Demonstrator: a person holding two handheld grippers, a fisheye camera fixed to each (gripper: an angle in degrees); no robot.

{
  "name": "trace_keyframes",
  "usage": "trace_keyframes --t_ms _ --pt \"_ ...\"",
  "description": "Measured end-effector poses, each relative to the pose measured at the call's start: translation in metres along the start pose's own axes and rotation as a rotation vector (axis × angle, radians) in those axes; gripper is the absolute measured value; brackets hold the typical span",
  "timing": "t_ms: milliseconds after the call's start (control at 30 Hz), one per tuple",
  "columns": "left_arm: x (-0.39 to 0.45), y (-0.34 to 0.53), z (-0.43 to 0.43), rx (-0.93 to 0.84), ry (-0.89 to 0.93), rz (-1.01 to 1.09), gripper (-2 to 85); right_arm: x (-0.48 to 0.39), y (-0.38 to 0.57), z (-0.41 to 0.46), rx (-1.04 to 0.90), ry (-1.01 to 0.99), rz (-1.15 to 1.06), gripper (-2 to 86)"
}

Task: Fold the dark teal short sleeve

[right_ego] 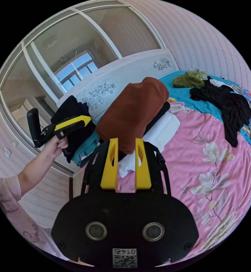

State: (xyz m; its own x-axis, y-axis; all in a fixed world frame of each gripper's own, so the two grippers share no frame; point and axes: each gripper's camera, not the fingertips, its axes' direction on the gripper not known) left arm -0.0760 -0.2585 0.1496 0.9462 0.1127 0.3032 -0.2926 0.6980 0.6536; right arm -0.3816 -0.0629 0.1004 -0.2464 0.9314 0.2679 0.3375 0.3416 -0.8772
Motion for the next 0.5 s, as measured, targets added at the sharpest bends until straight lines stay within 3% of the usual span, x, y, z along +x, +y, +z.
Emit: trace_keyframes --t_ms 100,233,333,500 --pt "0.064 0.053 -0.032 0.104 0.111 0.060 0.4 -0.012 0.105 -0.061 0.018 0.018 -0.026 9.5" --pt "0.170 0.109 -0.044 0.164 0.228 0.187 2.9 -0.015 0.274 -0.149 0.021 0.266 0.099 9.6" --pt "0.230 0.111 -0.032 0.144 0.329 0.253 4.3 -0.011 0.368 -0.212 0.030 0.482 0.257 10.1" --pt "0.370 0.071 0.010 0.080 0.514 0.403 5.8 0.000 0.472 -0.299 0.236 0.690 0.471 13.2"
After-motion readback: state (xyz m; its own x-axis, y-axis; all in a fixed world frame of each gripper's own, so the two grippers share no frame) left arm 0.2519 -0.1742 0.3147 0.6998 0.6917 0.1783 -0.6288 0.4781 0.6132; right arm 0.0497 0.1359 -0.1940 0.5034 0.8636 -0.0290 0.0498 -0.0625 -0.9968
